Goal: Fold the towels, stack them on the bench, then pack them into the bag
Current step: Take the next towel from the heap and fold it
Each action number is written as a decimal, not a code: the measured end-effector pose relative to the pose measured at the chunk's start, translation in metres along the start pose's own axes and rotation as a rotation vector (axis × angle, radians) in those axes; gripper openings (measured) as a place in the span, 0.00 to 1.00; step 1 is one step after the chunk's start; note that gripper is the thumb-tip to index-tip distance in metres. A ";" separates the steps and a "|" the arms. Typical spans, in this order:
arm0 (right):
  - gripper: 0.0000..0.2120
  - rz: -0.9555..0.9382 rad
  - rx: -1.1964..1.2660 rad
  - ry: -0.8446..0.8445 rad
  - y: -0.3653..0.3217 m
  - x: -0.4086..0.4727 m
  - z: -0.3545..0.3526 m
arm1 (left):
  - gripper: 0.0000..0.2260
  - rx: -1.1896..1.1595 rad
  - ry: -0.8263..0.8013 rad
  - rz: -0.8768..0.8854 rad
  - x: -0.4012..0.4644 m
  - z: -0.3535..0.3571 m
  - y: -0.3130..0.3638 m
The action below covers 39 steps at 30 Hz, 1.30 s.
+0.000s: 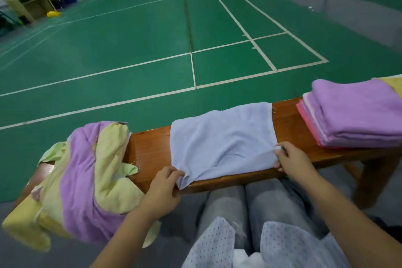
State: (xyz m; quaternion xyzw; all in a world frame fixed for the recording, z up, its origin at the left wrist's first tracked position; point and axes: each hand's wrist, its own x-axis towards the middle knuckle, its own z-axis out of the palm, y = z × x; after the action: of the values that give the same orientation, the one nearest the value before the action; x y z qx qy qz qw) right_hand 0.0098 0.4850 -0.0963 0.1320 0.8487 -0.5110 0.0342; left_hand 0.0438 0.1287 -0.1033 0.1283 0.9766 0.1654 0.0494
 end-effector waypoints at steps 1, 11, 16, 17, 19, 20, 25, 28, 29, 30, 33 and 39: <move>0.07 0.004 0.000 0.001 0.000 0.000 0.000 | 0.21 0.022 0.000 0.023 0.000 0.002 0.000; 0.07 0.027 0.074 0.045 -0.011 -0.004 -0.009 | 0.02 -0.057 0.170 -0.066 0.002 -0.007 0.000; 0.05 -0.088 0.201 0.148 -0.048 0.013 -0.013 | 0.07 -0.315 0.480 -0.183 0.031 -0.052 0.023; 0.05 -0.114 0.235 0.164 -0.060 0.018 -0.016 | 0.10 -0.332 0.533 -0.174 0.038 -0.065 0.028; 0.06 -0.190 0.307 0.208 -0.089 0.032 -0.026 | 0.13 -0.372 0.604 -0.159 0.053 -0.097 0.038; 0.06 -0.234 0.347 0.233 -0.108 0.040 -0.035 | 0.14 -0.383 0.625 -0.141 0.060 -0.113 0.043; 0.08 -0.454 0.414 0.368 -0.210 0.071 -0.083 | 0.14 -0.489 0.617 -0.043 0.086 -0.197 0.060; 0.07 -0.540 0.422 0.416 -0.263 0.072 -0.108 | 0.11 -0.491 0.547 0.031 0.092 -0.245 0.067; 0.08 -0.565 0.426 0.427 -0.276 0.070 -0.115 | 0.08 -0.467 0.533 0.046 0.092 -0.260 0.069; 0.08 -0.585 0.423 0.428 -0.286 0.067 -0.122 | 0.07 -0.454 0.532 0.051 0.091 -0.274 0.071; 0.05 -0.634 0.394 0.454 -0.301 0.064 -0.140 | 0.12 -0.491 0.585 0.073 0.091 -0.309 0.078; 0.05 -0.649 0.274 0.490 -0.294 0.070 -0.159 | 0.19 -0.608 0.516 0.087 0.091 -0.323 0.089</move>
State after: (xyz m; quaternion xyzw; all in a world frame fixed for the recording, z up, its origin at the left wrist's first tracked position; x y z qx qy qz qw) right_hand -0.1217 0.5076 0.2187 -0.0209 0.7536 -0.5568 -0.3487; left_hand -0.0678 0.1339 0.2256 0.1035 0.8570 0.4757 -0.1689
